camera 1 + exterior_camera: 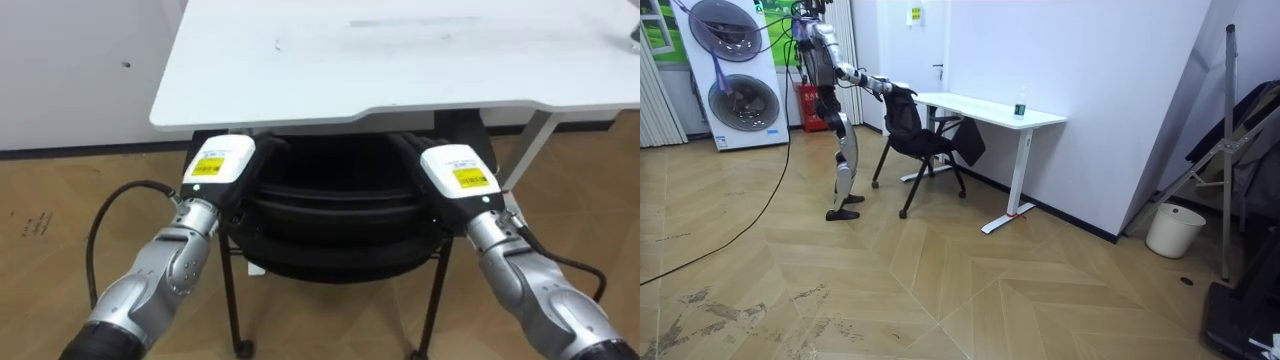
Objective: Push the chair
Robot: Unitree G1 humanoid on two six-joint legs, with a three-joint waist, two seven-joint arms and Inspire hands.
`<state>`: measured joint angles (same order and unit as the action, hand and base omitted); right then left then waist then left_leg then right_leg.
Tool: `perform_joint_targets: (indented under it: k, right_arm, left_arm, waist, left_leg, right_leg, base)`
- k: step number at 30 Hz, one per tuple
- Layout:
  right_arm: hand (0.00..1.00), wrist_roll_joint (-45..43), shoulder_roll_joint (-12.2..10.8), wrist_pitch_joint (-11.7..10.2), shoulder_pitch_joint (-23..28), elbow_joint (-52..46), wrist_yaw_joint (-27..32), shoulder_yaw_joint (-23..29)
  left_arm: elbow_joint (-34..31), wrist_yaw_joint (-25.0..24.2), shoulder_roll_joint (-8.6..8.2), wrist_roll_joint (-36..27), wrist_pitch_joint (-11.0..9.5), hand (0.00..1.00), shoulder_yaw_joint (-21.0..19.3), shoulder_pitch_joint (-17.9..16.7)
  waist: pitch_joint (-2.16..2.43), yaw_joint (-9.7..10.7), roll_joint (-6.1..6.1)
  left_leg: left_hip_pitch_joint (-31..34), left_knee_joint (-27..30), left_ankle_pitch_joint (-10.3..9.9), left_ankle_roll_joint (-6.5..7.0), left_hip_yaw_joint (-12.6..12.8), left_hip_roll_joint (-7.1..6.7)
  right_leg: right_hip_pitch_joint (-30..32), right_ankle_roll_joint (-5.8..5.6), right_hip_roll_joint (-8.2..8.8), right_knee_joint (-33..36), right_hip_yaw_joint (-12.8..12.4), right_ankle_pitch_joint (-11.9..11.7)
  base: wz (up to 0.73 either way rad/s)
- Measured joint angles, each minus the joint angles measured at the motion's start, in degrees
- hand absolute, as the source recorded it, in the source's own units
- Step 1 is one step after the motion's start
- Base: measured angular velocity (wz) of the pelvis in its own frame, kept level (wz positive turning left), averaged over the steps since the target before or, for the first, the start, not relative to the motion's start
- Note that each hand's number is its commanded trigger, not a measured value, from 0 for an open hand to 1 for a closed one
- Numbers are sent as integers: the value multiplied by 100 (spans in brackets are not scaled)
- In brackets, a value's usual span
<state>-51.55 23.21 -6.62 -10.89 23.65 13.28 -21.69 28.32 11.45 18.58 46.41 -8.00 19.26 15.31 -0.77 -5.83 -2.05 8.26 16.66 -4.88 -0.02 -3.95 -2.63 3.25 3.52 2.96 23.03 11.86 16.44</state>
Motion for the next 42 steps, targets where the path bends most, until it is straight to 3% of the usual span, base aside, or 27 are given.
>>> perform_joint_targets:
  k: [6,10,12,14,18,21,27,28,33,35,37,42]
  right_arm:
    - [0,-11,-112,32,68,-4,36,87]
    - [0,9,-261,138,-8,-178,-153,101]
    - [0,104,-268,165,-31,-285,-279,100]
    - [0,140,-275,171,-27,-465,-399,101]
    - [0,193,-269,243,142,-813,-520,122]
    - [0,273,-271,231,162,-862,-593,341]
    - [0,502,-261,119,197,-1342,-588,1138]
    - [0,702,-228,25,235,-1421,-571,1384]
    - [0,1063,-38,-37,676,-2118,-67,2495]
    - [0,1088,-18,-119,917,-2383,180,3069]
    - [0,1245,44,-141,927,-2385,359,3317]
    - [0,1524,151,-268,1055,-2398,857,4057]
  left_arm:
    - [-57,-178,-36,39,124,0,-98,-1]
    - [-165,-304,-14,45,272,0,-251,-2]
    - [-192,-346,-20,66,284,0,-365,-4]
    - [-349,-448,-15,92,355,0,-599,-71]
    - [-697,-486,-33,59,531,0,-832,-268]
    - [-756,-497,-37,55,548,0,-851,-275]
    - [-1208,-486,-28,60,529,0,-916,-415]
    - [-1273,-487,-26,61,488,0,-1020,-499]
    - [-1636,-487,-1,62,326,0,-1398,-846]
    - [-1896,-487,228,57,65,0,-1677,-1110]
    - [-1895,-486,367,40,-1,0,-1718,-1155]
    - [-1895,-485,439,47,-335,0,-2199,-1439]
  waist:
    - [0,-58,2]
    - [7,-233,6]
    - [7,-266,13]
    - [8,-430,16]
    - [17,-197,2]
    - [18,-59,12]
    - [28,80,40]
    - [29,93,48]
    - [32,96,51]
    - [33,136,55]
    - [33,203,55]
    - [38,224,88]
  left_leg:
    - [-122,11,-143,130,379,25]
    - [-194,-1,-251,225,944,149]
    - [-236,0,-302,258,1126,191]
    - [-280,-69,-356,274,1503,304]
    - [-287,-148,-371,304,1591,314]
    - [-359,-187,-395,340,1614,293]
    - [-437,-289,-399,356,1639,286]
    - [-509,-324,-399,355,1639,299]
    - [-599,-397,-408,323,1637,332]
    - [-596,-398,-422,299,1638,358]
    - [-596,-396,-430,286,1639,379]
    - [-608,-431,-434,251,1681,408]
  right_leg:
    - [25,-106,4,1,-370,-57]
    - [166,-155,-10,-3,-714,-163]
    - [193,-195,-5,-40,-730,-230]
    - [286,-218,5,-192,-644,-389]
    - [233,-278,15,-449,-561,-543]
    - [123,-320,-9,-570,-581,-597]
    - [22,-349,-20,-755,-646,-666]
    - [-79,-347,-35,-856,-661,-702]
    - [-246,-327,-109,-1129,-618,-790]
    - [-260,-309,-142,-1151,-644,-819]
    - [-262,-301,-140,-1147,-649,-824]
    - [-272,-260,-211,-1230,-696,-850]
  base:
    - [-32]
    - [-63]
    - [-66]
    - [-88]
    - [-24]
    - [-2]
    - [-2]
    - [-5]
    - [-2]
    - [-6]
    - [-2]
    - [-9]
